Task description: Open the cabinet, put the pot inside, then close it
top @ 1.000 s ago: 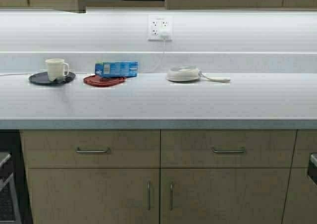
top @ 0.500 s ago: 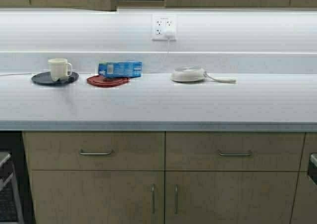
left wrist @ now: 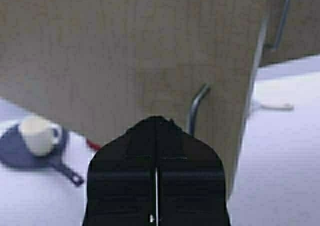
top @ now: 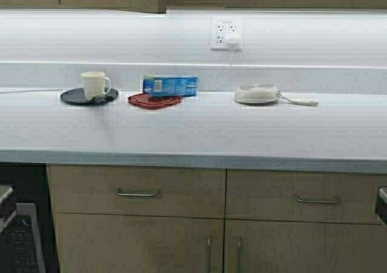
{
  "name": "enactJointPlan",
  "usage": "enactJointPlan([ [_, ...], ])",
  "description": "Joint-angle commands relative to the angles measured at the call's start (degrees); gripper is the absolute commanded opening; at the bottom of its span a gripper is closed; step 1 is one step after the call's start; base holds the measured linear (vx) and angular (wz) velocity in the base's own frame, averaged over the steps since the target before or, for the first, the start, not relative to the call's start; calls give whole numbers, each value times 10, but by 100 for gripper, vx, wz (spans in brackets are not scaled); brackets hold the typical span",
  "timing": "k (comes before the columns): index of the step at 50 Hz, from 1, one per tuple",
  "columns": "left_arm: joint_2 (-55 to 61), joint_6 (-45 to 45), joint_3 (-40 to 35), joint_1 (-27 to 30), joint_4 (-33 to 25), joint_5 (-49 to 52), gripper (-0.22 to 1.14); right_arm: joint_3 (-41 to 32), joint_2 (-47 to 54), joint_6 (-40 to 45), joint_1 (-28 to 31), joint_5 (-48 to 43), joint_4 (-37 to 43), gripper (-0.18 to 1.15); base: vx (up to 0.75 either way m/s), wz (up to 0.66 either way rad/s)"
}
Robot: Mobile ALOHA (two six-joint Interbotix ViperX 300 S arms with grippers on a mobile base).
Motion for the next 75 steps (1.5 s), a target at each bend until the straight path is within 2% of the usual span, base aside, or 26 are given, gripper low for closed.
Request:
enactJointPlan([
  [1, 0, -3, -19, -41, 1, -3, 4, 79, -92, 0, 1, 1, -1, 7, 16, 4],
  [9, 30, -10, -40, -55, -3, -18, 4, 119, -147, 0, 1, 3, 2, 7, 17, 2],
  [23, 171, -17, -172, -70, -6, -29, 4, 110, -111, 1, 2, 5, 12, 7, 14, -4],
  [28, 185, -16, -188, -70, -6, -10, 3, 103, -98, 0, 2, 6, 13, 7, 13, -4],
  [39, 83, -18, -87, -69, -5, -10, 4, 98, -105, -3, 16, 9, 14, 7, 11, -5],
  [46, 28, -22, -24, -80, -6, -11, 4, 70, -82, 1, 18, 4, 15, 7, 11, -2],
  [57, 3, -20, 26, -83, -17, -19, 3, -75, 51, -4, 18, -3, 10, 7, 9, -2],
  [65, -2, -22, 40, -83, -25, -20, 3, -171, 129, -4, 18, 25, 8, 7, 7, -1],
  [69, -7, -22, 46, -83, -25, -20, 4, -169, 113, -4, 18, 46, 7, 7, 6, -2],
  [75, -17, -22, 53, -83, -25, -20, 3, -120, 56, -4, 25, 61, 8, 7, 5, -1],
])
